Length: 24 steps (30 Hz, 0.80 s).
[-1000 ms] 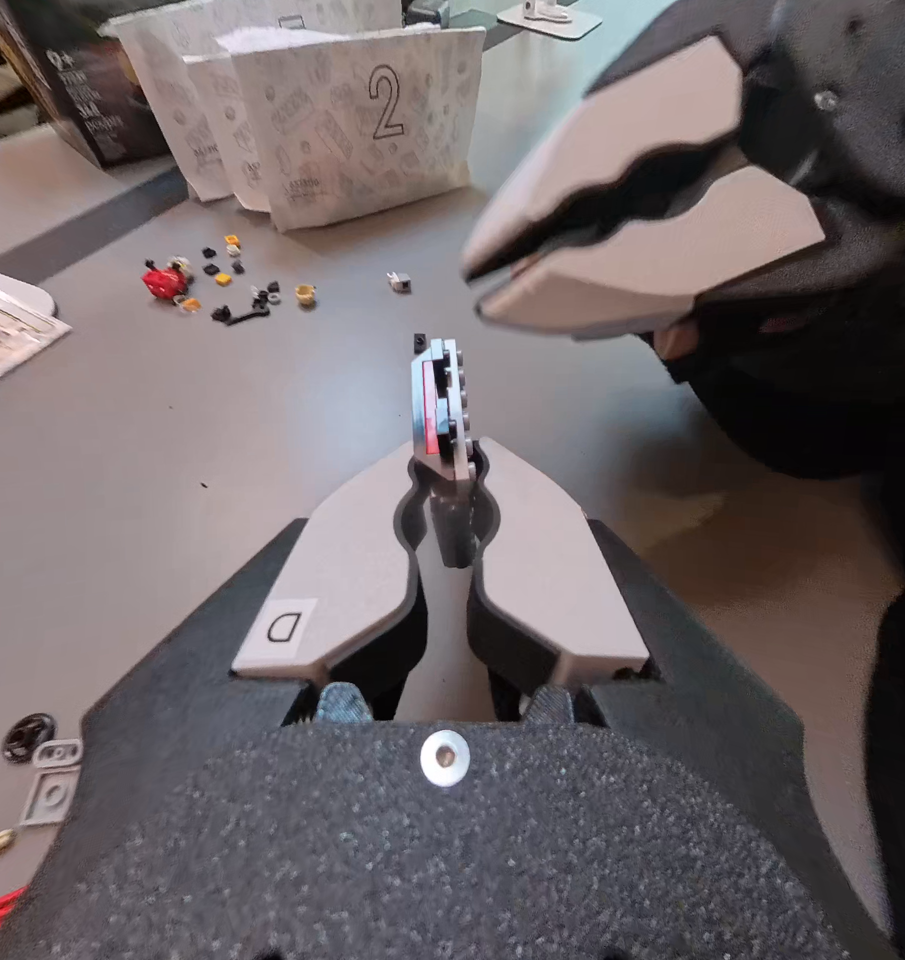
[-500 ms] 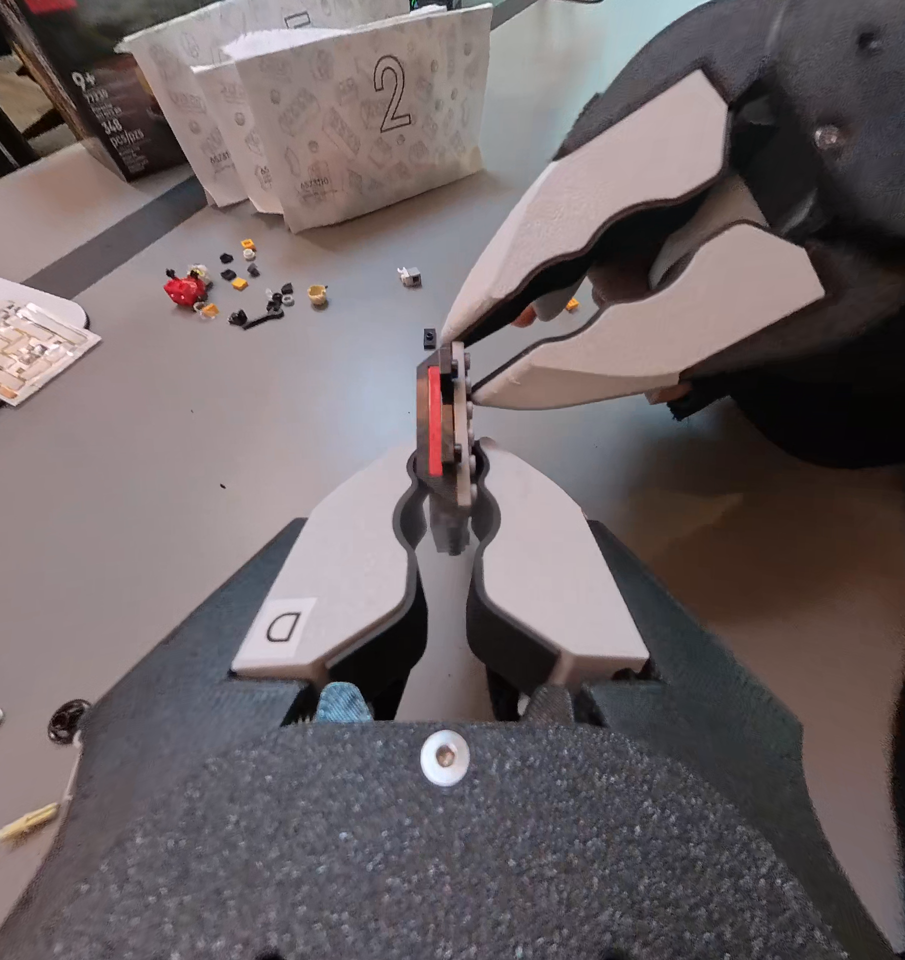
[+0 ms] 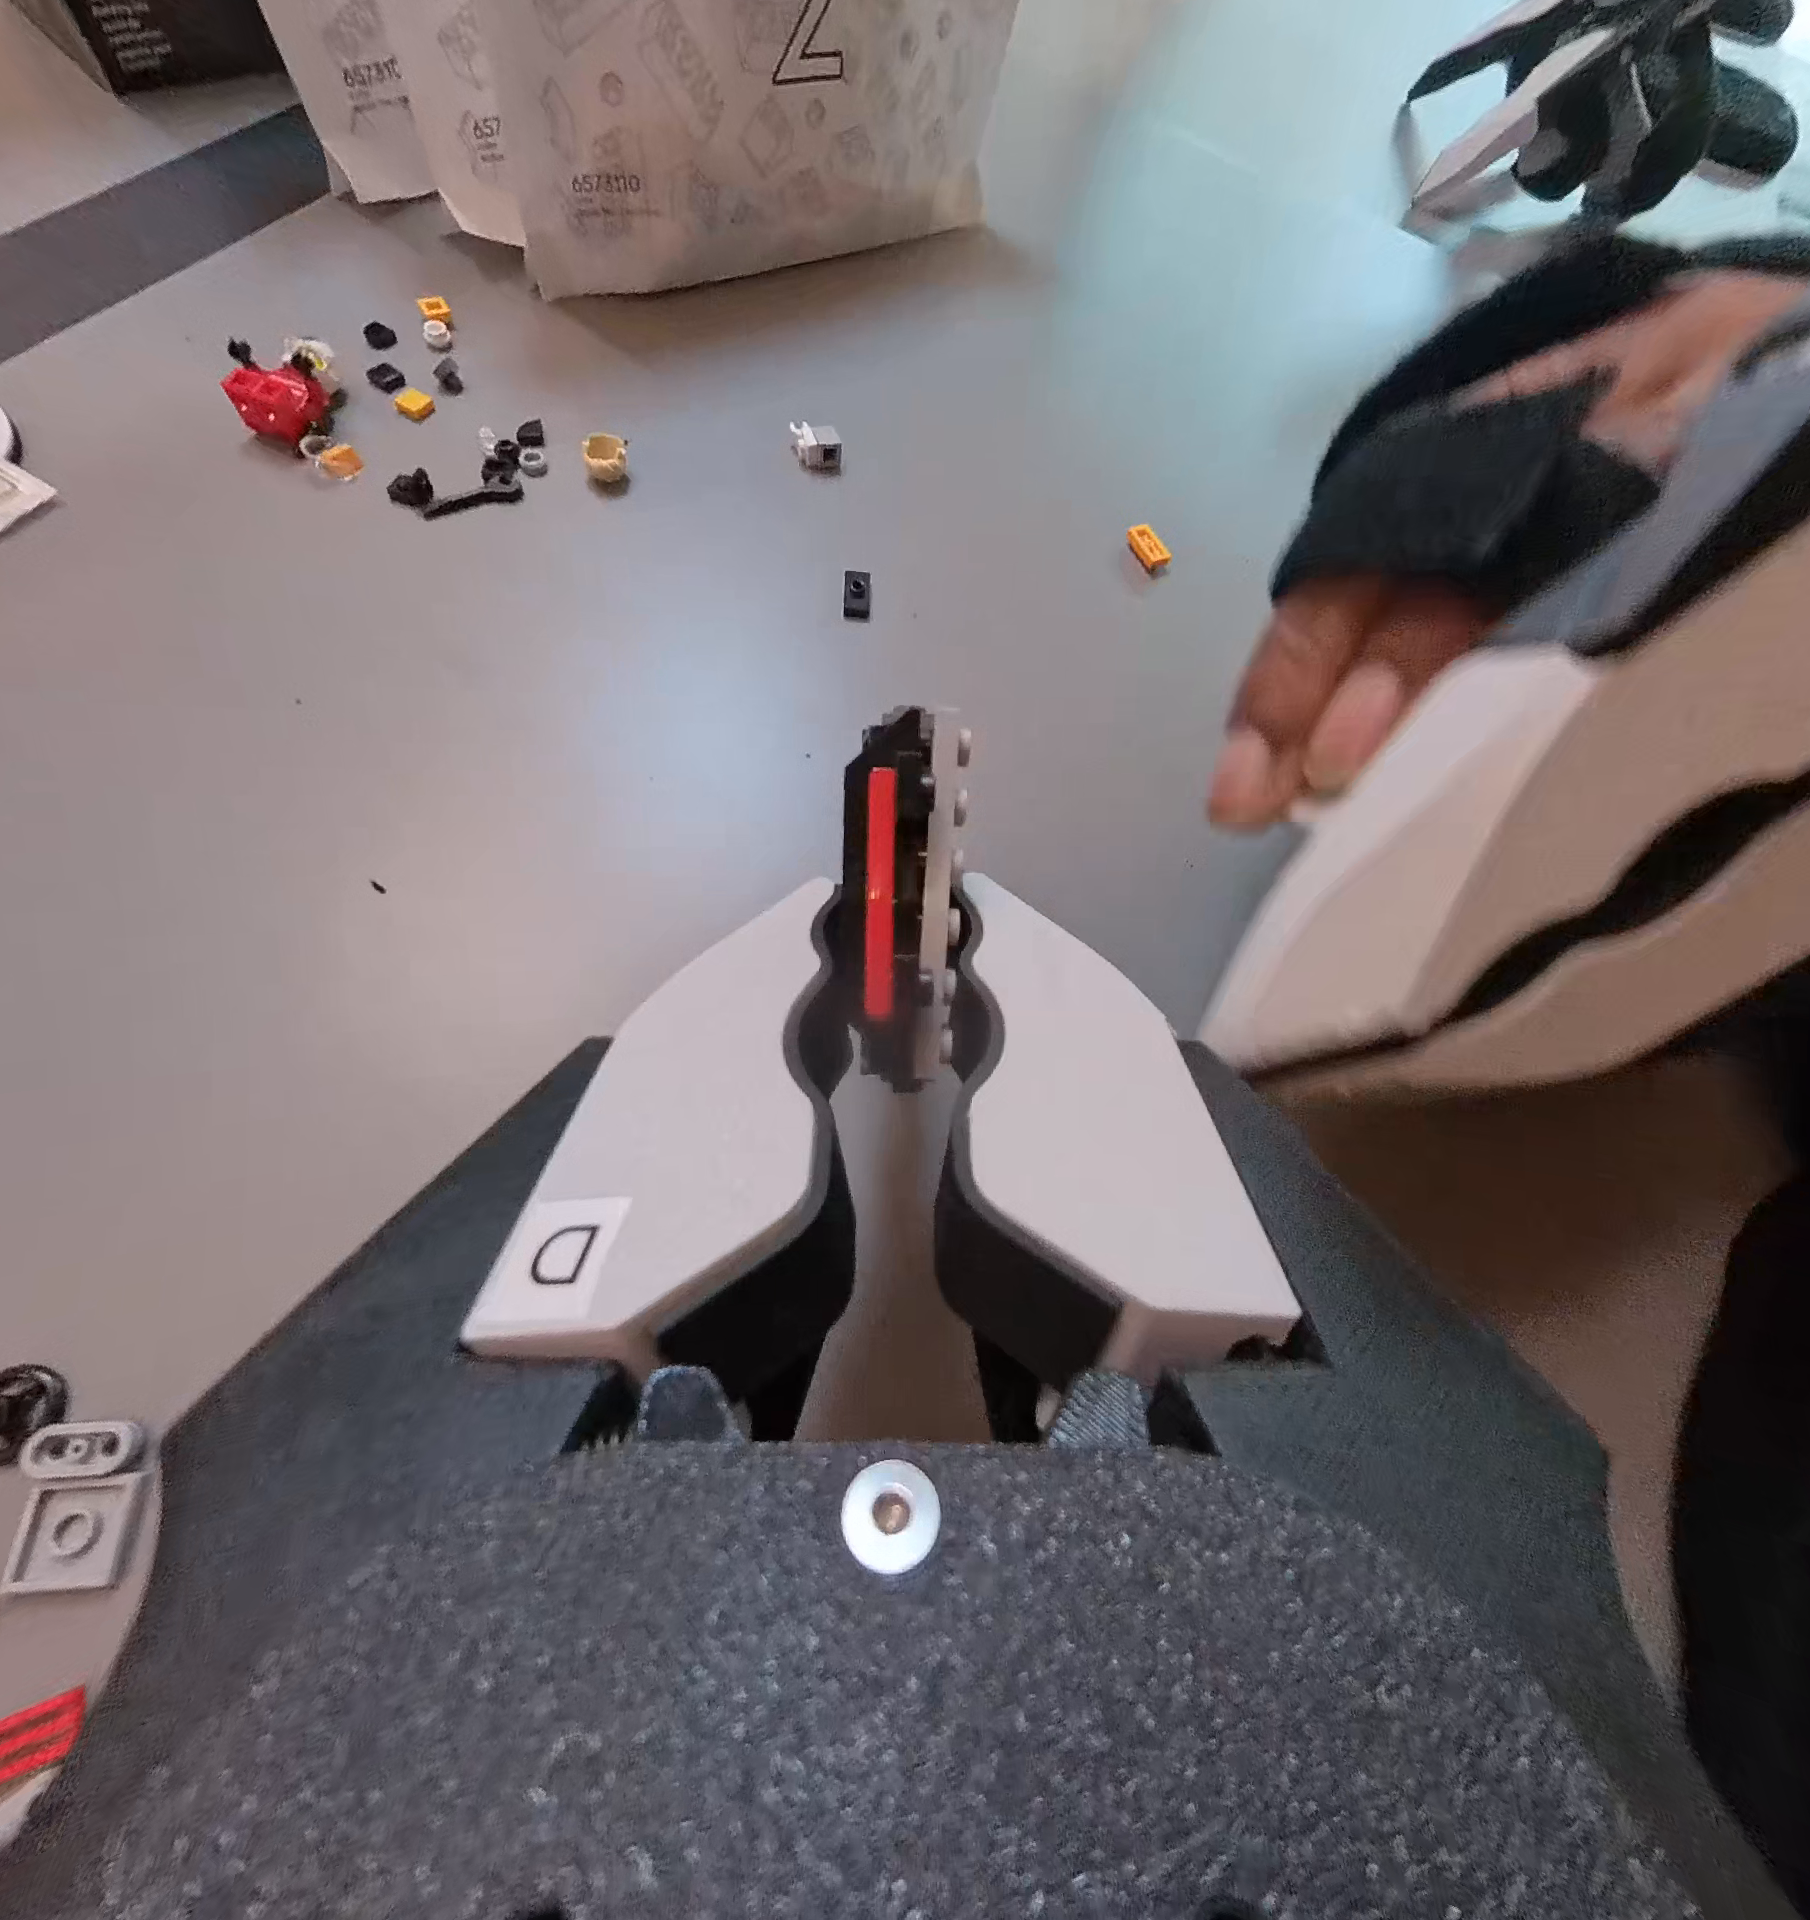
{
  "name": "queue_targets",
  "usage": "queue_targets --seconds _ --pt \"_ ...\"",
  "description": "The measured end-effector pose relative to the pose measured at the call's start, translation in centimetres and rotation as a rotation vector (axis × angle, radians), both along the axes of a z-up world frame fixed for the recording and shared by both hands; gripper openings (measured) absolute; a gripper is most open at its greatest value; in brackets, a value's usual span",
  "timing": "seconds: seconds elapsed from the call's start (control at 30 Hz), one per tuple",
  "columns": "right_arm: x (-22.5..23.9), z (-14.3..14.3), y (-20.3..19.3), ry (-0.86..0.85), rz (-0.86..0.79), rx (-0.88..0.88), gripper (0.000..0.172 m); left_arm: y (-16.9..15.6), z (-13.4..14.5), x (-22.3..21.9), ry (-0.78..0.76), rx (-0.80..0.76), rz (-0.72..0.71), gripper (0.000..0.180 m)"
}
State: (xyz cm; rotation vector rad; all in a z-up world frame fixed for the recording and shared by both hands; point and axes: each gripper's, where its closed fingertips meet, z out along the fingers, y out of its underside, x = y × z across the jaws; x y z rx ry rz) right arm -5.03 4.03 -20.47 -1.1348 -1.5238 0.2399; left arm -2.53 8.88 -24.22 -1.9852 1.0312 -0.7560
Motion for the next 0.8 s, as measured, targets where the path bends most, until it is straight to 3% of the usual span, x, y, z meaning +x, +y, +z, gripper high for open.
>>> queue_targets --seconds 0.07,0.13,0.23,0.4,0.8 --pt "1.3 1.3 1.7 0.088 -0.046 -0.088 0.000 -0.2 -0.1 0.0 0.004 0.009 -0.008 0.015" --pt "2.5 2.4 3.1 0.152 -0.102 -0.157 0.011 -0.1 0.0 -0.2 0.006 0.027 -0.005 0.015" --pt "2.9 1.7 4.3 0.142 -0.162 -0.172 0.023 -0.4 0.3 0.3 0.004 0.051 -0.022 0.015" --pt "2.2 0.9 4.0 0.134 -0.146 -0.214 0.015 -0.7 0.4 0.7 0.023 0.093 -0.033 0.015" --pt "2.3 0.4 3.8 0.096 -0.182 -0.124 0.006 -0.9 -0.3 0.4 -0.029 -0.067 -0.023 0.016"
